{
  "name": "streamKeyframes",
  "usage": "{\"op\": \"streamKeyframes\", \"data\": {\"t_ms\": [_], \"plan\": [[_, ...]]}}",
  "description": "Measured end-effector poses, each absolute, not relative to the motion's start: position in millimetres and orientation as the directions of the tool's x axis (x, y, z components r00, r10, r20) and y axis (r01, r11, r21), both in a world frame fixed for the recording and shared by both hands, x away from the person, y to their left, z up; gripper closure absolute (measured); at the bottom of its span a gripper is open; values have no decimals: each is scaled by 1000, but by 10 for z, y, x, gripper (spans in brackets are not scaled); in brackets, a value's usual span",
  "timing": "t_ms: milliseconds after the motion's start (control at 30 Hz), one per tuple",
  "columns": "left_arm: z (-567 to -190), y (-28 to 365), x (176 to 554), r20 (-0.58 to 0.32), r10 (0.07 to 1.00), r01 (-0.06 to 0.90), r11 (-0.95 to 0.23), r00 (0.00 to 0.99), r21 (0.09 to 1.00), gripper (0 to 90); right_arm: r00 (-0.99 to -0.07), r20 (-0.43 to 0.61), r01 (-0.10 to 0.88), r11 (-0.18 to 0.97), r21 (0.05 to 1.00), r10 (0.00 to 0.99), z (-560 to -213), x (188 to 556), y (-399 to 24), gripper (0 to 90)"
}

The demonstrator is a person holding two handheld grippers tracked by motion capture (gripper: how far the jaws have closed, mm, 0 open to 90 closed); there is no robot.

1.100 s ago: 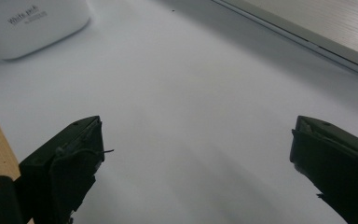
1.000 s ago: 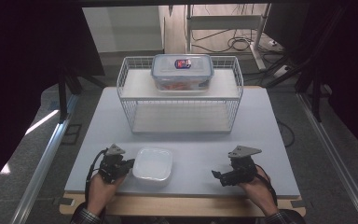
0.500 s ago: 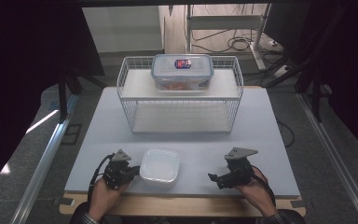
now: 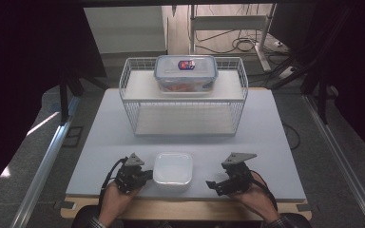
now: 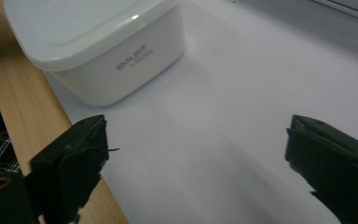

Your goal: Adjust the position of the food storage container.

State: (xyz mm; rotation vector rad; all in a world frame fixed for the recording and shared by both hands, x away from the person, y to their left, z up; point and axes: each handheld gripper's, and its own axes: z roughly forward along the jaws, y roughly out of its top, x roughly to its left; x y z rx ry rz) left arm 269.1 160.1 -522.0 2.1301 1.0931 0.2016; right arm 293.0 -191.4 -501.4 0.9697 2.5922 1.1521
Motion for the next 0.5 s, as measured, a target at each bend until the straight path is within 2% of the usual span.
{"op": "streamKeyframes", "data": {"t_ms": [33, 67, 200, 233, 267, 500], "plan": [[-5220, 1601, 2691, -177, 758, 645, -379, 628, 663, 867, -782, 123, 501, 498, 708, 612, -5014, 2930, -1914, 114], [-5225, 1568, 2707, -178, 754, 642, -383, 633, 664, 867, -785, 125, 500, 503, 705, 607, -5010, 2915, -1902, 182], [-5229, 1522, 2737, -185, 745, 639, -384, 640, 667, 868, -805, 111, 485, 538, 690, 583, -5005, 2865, -1844, 347], [-5229, 1522, 2737, -185, 745, 639, -384, 640, 667, 867, -805, 111, 485, 538, 690, 583, -5005, 2865, -1844, 347], [-5230, 1492, 2749, -187, 742, 637, -385, 644, 668, 868, -816, 113, 482, 559, 675, 567, -5019, 2839, -1796, 392], [-5228, 1363, 2780, -189, 723, 625, -399, 664, 671, 864, -853, 89, 440, 616, 654, 515, -5063, 2785, -1631, 515]]}}
